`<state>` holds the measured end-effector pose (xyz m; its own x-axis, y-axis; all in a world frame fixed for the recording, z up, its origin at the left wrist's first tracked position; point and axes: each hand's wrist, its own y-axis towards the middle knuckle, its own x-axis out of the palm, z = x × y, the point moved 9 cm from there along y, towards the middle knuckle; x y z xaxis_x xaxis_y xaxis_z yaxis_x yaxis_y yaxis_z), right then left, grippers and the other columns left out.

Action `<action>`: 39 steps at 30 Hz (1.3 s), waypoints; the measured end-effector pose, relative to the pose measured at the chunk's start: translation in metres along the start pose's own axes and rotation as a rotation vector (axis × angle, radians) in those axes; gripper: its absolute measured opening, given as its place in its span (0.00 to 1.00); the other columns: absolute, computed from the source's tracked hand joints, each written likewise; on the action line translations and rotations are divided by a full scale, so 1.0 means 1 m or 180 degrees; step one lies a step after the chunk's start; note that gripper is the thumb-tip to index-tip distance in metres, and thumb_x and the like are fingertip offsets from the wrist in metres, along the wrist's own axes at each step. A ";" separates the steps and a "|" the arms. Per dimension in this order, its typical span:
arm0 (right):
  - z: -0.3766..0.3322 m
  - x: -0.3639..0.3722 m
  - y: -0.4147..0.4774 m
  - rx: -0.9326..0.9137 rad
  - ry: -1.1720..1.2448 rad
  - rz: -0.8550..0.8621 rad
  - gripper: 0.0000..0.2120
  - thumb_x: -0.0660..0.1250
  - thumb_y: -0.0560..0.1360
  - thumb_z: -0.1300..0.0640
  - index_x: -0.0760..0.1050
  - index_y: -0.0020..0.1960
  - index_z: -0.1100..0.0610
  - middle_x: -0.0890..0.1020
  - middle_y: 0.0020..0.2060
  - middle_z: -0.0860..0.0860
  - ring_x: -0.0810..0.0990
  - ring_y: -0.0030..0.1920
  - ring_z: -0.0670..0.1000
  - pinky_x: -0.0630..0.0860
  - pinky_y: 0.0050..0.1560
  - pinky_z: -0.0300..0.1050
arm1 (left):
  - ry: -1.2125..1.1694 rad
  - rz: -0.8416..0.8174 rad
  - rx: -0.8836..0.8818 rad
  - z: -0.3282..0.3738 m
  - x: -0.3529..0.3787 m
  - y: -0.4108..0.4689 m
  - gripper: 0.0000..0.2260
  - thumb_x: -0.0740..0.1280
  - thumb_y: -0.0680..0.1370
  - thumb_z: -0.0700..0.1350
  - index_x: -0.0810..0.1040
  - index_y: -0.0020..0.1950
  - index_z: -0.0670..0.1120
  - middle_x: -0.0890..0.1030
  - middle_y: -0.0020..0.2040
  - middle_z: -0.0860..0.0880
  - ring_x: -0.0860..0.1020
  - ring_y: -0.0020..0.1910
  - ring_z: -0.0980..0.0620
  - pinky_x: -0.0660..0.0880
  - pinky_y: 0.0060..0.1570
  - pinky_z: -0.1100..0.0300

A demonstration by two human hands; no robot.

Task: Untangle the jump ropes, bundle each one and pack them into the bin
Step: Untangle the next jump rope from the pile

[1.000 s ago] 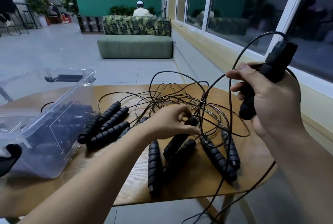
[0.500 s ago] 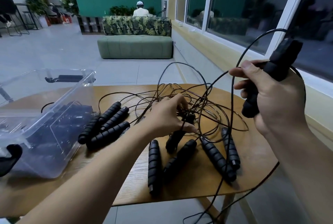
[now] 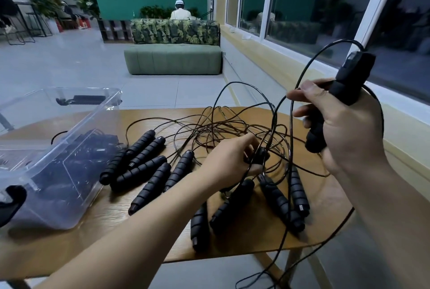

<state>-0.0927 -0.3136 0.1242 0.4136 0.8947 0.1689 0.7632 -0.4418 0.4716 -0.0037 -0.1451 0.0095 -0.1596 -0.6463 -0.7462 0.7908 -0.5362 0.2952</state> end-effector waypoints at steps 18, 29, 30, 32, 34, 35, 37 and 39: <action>-0.003 -0.004 0.001 0.0033 0.0011 0.0045 0.05 0.73 0.83 0.57 0.81 0.53 0.59 0.89 0.46 0.57 0.85 0.37 0.54 0.76 0.35 0.43 | -0.2069 -0.1388 -0.0483 0.015 0.024 -0.017 0.12 0.69 0.85 0.49 0.82 0.65 0.45 0.87 0.52 0.44 0.86 0.48 0.48 0.78 0.46 0.59; -0.006 -0.001 0.000 0.0069 0.0033 0.0045 0.04 0.73 0.82 0.58 0.80 0.50 0.58 0.89 0.45 0.57 0.84 0.36 0.53 0.74 0.33 0.42 | 0.0373 0.0276 -0.0061 0.008 -0.021 0.006 0.25 0.73 0.67 0.74 0.79 0.35 0.52 0.77 0.48 0.58 0.70 0.56 0.51 0.71 0.57 0.47; -0.006 0.000 -0.001 0.0075 0.0037 0.0034 0.04 0.73 0.82 0.58 0.80 0.51 0.58 0.89 0.45 0.57 0.84 0.35 0.53 0.74 0.33 0.42 | 0.0533 0.0354 -0.0029 0.008 -0.022 0.006 0.26 0.72 0.68 0.75 0.79 0.35 0.51 0.77 0.48 0.59 0.69 0.57 0.50 0.69 0.59 0.46; -0.005 0.001 -0.003 0.0082 0.0038 0.0003 0.04 0.73 0.82 0.58 0.80 0.51 0.58 0.89 0.45 0.57 0.84 0.35 0.52 0.75 0.33 0.42 | 0.0990 0.0691 0.0149 0.011 -0.029 0.003 0.26 0.71 0.70 0.74 0.82 0.35 0.50 0.78 0.49 0.61 0.68 0.59 0.50 0.64 0.57 0.47; -0.004 0.003 -0.004 0.0089 0.0017 -0.0024 0.04 0.73 0.82 0.58 0.81 0.50 0.58 0.89 0.45 0.57 0.84 0.35 0.52 0.75 0.33 0.42 | 0.1452 0.1180 0.0468 0.020 -0.039 -0.002 0.23 0.70 0.72 0.73 0.84 0.37 0.53 0.78 0.51 0.61 0.68 0.60 0.49 0.60 0.54 0.49; -0.004 0.003 -0.004 0.0088 0.0008 -0.0032 0.04 0.73 0.82 0.57 0.81 0.50 0.58 0.89 0.45 0.57 0.84 0.35 0.52 0.75 0.33 0.42 | 0.1572 0.1320 0.0623 0.024 -0.041 -0.004 0.23 0.69 0.73 0.73 0.85 0.38 0.53 0.78 0.51 0.61 0.69 0.59 0.49 0.60 0.53 0.50; -0.003 0.004 -0.004 0.0081 0.0001 -0.0035 0.04 0.73 0.82 0.57 0.81 0.51 0.58 0.89 0.45 0.57 0.84 0.35 0.52 0.74 0.33 0.43 | 0.1558 0.1308 0.0769 0.025 -0.037 -0.003 0.22 0.69 0.74 0.72 0.84 0.38 0.54 0.79 0.49 0.61 0.70 0.59 0.49 0.62 0.54 0.48; -0.001 0.005 -0.004 0.0091 0.0005 -0.0041 0.04 0.73 0.82 0.58 0.81 0.50 0.58 0.89 0.45 0.58 0.84 0.34 0.53 0.74 0.33 0.43 | 0.1239 0.0984 0.0640 0.018 -0.027 0.003 0.20 0.71 0.74 0.71 0.81 0.36 0.56 0.81 0.46 0.61 0.73 0.58 0.51 0.66 0.57 0.47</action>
<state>-0.0942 -0.3067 0.1237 0.4030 0.9004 0.1643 0.7823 -0.4320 0.4487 -0.0078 -0.1386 0.0408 0.3239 -0.5618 -0.7612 0.6314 -0.4708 0.6162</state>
